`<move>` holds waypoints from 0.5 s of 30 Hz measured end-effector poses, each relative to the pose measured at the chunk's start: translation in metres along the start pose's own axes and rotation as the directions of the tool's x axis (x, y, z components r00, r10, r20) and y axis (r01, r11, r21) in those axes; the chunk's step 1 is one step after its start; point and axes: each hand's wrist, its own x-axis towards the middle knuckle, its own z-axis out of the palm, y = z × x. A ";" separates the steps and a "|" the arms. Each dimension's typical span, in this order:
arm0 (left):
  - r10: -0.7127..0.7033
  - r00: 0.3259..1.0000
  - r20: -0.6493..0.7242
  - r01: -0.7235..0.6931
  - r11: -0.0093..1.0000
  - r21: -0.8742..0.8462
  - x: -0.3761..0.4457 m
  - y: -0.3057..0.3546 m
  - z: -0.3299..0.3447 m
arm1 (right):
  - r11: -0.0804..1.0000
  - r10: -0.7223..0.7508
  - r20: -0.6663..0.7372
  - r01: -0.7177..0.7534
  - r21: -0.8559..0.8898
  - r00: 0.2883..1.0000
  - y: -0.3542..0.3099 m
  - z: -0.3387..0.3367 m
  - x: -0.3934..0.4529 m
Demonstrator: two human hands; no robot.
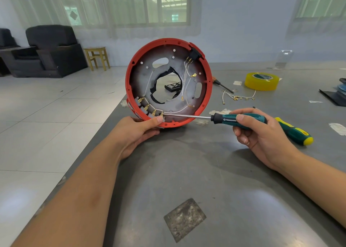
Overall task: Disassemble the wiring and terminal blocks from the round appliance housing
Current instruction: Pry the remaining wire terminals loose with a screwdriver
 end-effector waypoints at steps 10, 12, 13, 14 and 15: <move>-0.049 0.998 0.041 0.054 0.991 -0.124 -0.003 0.001 0.001 | 1.000 -0.008 -0.006 0.008 0.008 1.000 0.001 -0.002 0.002; -0.050 0.998 0.044 0.057 0.982 -0.182 -0.003 0.000 0.004 | 0.999 -0.021 -0.017 0.022 0.027 1.000 0.001 -0.003 0.002; -0.047 0.998 0.040 0.054 0.977 -0.206 -0.003 -0.001 0.005 | 0.999 -0.031 -0.030 0.032 0.035 0.999 0.001 -0.004 0.003; -0.043 0.998 0.035 0.050 0.974 -0.222 -0.002 -0.002 0.006 | 0.998 -0.039 -0.049 0.041 0.040 0.998 0.001 -0.004 0.003; -0.041 0.999 0.031 0.047 0.971 -0.233 -0.002 -0.003 0.007 | 0.998 -0.048 -0.070 0.051 0.044 0.996 0.001 -0.005 0.004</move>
